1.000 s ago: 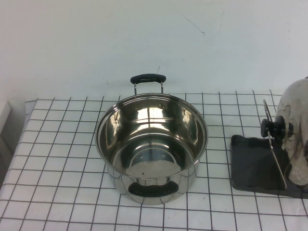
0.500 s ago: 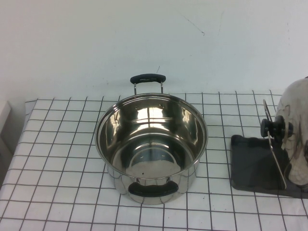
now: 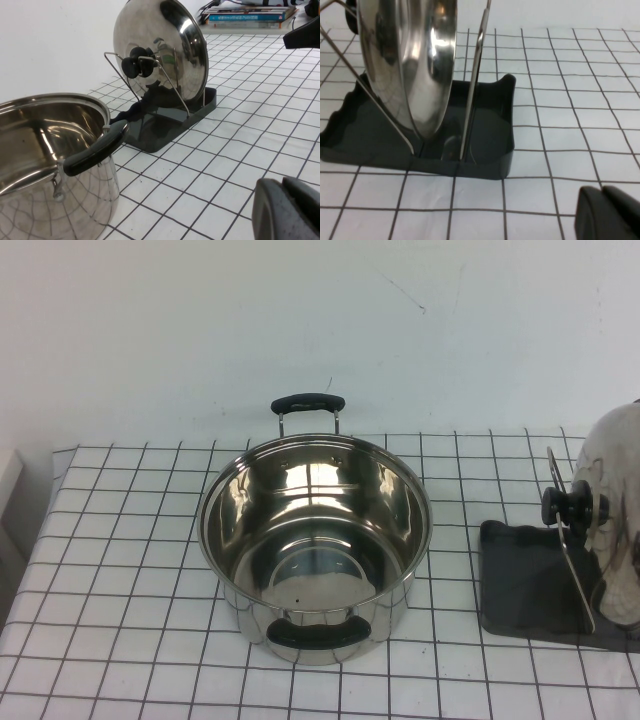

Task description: Put pot lid on rack

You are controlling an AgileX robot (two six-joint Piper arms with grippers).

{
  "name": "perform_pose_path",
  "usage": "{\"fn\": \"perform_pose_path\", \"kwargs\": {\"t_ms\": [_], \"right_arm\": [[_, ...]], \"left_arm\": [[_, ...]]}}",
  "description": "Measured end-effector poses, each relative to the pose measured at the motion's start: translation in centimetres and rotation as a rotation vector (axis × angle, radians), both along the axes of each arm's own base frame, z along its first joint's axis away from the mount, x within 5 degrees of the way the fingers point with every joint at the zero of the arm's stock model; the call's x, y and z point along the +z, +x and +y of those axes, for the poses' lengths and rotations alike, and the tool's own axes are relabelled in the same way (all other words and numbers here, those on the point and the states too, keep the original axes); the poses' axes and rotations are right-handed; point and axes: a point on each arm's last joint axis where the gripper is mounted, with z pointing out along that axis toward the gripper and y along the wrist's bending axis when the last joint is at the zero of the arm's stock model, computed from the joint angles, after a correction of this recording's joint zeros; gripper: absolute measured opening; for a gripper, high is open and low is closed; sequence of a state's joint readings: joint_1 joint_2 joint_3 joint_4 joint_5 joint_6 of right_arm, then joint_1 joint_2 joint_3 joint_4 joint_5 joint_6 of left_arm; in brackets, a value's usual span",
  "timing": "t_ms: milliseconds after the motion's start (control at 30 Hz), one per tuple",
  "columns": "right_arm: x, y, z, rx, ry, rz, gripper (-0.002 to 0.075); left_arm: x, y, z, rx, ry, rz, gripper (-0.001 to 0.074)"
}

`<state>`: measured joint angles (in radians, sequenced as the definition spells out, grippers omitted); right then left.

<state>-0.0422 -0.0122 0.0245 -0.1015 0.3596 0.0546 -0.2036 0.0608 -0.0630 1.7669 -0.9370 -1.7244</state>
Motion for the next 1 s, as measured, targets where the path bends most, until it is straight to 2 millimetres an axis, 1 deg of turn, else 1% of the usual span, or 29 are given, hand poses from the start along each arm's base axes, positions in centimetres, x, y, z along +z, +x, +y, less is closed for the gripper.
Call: {"fn": "perform_pose_path", "kwargs": {"t_ms": [867, 933, 1000], "right_arm": [[-0.01, -0.01, -0.01, 0.0, 0.0, 0.001, -0.0002], [-0.01, 0.0, -0.01, 0.0, 0.0, 0.001, -0.0002], [-0.01, 0.0, -0.01, 0.0, 0.0, 0.001, -0.0002]], "left_arm": [[0.0, 0.0, 0.0, 0.0, 0.0, 0.0, -0.0003], [0.04, 0.16, 0.08, 0.019, -0.003, -0.004, -0.0003], [0.12, 0.66, 0.36, 0.081, -0.014, -0.013, -0.0003]]}}
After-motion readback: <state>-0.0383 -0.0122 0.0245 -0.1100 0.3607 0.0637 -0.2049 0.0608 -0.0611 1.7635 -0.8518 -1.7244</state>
